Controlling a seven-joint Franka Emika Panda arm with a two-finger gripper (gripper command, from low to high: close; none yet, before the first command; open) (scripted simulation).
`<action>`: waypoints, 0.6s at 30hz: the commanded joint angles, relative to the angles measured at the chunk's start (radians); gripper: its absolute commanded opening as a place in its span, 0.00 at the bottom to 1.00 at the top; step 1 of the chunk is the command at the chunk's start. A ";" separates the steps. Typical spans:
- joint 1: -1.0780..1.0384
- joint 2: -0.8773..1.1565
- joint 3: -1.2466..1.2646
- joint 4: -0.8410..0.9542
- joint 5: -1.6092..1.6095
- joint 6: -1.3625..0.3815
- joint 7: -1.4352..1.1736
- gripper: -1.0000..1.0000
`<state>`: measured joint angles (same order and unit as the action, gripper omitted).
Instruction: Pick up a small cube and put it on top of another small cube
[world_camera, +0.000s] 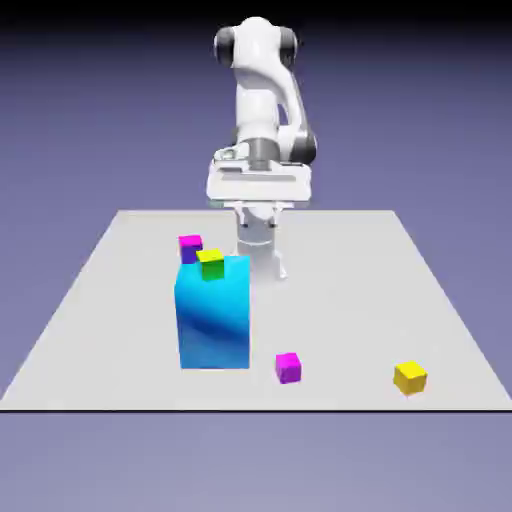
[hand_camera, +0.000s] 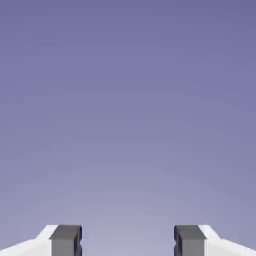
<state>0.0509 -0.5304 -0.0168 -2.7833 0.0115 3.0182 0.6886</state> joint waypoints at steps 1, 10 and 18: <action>0.032 0.033 -0.014 0.022 0.010 -0.016 -0.044 0.50; 0.322 0.328 -0.140 0.222 0.096 -0.156 -0.435 0.50; 0.580 0.591 -0.251 0.399 0.172 -0.281 -0.783 0.50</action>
<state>0.6388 0.0605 -0.2680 -2.3840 0.1840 2.7376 -0.0942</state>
